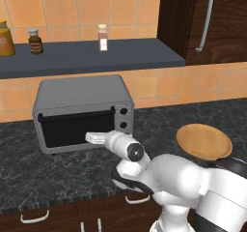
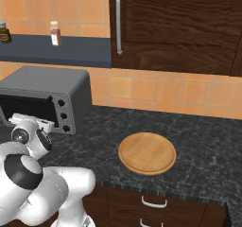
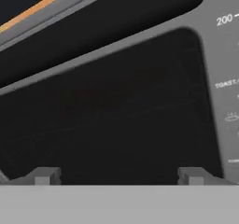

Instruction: Pick up the kebab skewer and baguette bread, and place them inside the toaster oven. Close the toaster oven door and start by setting the timer.

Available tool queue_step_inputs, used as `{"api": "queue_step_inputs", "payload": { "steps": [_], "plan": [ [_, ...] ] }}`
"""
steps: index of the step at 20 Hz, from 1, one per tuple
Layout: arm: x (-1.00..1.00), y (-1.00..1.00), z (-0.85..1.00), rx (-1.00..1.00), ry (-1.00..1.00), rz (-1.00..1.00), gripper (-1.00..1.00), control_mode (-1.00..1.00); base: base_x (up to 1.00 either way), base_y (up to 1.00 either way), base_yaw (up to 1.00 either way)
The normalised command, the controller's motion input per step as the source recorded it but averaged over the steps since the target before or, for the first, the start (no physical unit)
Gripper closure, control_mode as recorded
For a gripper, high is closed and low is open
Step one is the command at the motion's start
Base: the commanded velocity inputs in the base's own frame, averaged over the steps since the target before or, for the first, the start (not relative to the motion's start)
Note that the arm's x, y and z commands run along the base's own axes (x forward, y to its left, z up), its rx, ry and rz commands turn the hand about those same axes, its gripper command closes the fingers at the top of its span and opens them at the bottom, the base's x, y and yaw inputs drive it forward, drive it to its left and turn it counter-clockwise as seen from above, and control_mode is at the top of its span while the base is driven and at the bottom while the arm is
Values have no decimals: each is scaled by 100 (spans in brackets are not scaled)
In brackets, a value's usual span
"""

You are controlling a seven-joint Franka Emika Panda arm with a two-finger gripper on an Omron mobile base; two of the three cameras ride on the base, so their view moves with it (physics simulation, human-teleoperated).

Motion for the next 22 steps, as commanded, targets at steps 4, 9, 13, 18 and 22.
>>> {"api": "queue_step_inputs", "payload": {
  "steps": [4,9,13,18,22],
  "plan": [
    [1,-17,0,0,17,0,-100,-100,0,0,0],
    [18,-23,0,0,8,0,-100,-100,0,0,0],
    [1,-38,-1,0,0,0,-100,-100,0,0,0],
    [0,-26,-14,-3,-7,-2,-100,-100,0,0,0],
    [0,-1,-28,-11,-21,-3,-100,-100,0,0,0]
  ]
}}
